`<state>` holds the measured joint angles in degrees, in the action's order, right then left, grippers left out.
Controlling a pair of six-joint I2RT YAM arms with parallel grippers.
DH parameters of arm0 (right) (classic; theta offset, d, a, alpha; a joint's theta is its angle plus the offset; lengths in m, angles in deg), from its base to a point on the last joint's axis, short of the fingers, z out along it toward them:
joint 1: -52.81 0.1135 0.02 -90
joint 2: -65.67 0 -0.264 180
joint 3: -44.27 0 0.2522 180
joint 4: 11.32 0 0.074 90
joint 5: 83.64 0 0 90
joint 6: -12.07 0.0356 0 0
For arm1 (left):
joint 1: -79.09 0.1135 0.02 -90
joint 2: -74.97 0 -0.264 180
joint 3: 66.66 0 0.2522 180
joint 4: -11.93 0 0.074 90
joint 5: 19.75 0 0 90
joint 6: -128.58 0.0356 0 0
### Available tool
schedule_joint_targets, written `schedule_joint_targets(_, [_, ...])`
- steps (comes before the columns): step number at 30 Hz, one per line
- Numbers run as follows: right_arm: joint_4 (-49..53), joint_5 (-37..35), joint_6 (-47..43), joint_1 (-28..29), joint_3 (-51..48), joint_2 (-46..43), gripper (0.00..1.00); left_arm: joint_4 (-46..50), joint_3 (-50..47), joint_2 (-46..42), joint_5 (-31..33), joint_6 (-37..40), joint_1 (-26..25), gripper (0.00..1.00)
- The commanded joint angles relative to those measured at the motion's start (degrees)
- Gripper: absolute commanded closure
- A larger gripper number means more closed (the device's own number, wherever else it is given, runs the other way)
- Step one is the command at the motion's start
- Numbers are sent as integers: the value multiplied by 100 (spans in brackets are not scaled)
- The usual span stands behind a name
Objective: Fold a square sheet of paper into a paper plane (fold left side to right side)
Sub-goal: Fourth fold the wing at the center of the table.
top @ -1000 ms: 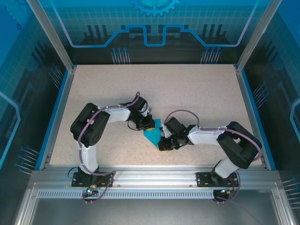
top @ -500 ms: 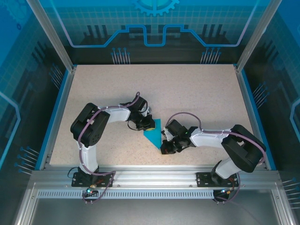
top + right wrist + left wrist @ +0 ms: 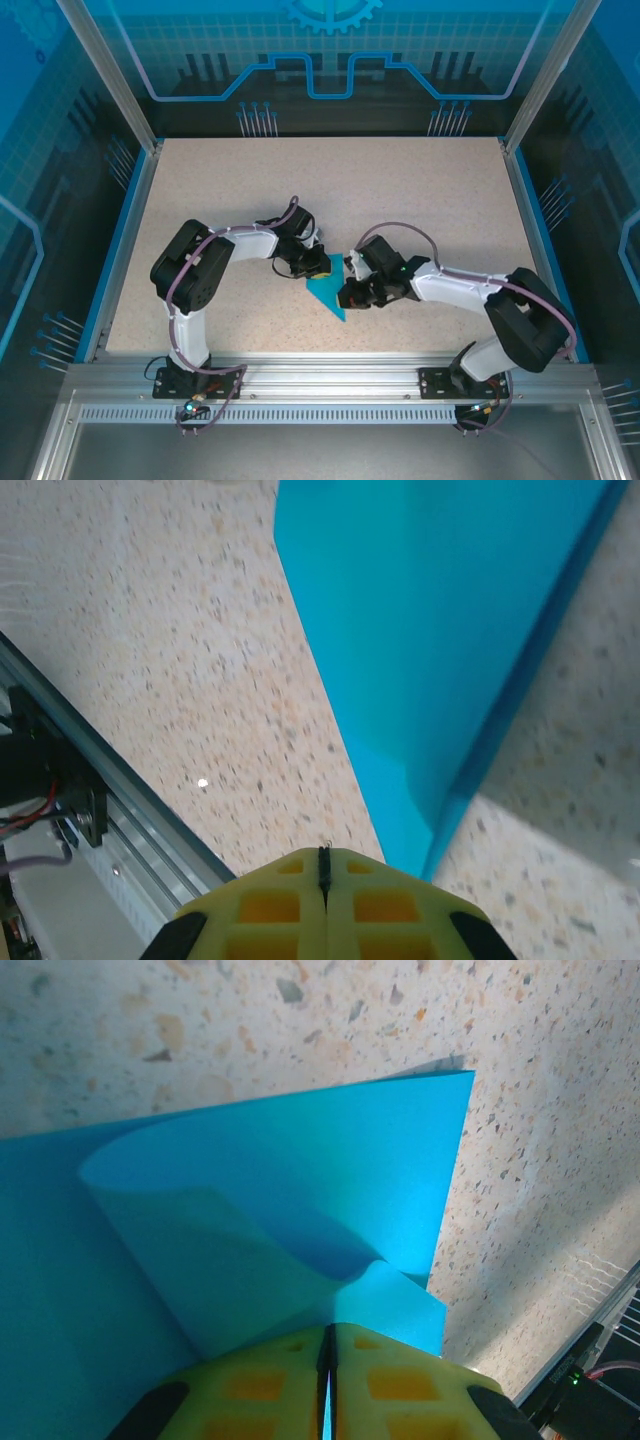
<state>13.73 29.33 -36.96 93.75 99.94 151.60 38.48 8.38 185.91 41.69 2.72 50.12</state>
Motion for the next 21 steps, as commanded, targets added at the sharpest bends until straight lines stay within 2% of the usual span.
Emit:
schedule_joint_targets(1, [-118,0,2,-65,311,399,97,461,-160,196,527,29,-9,87])
schedule_joint_targets(11, [58,-89,3,-72,229,997,98,460,-130,175,505,42,-3,87])
schedule_joint_targets(21, [253,-448,34,-94,-125,1179,100,546,122,-12,453,246,-4,85])
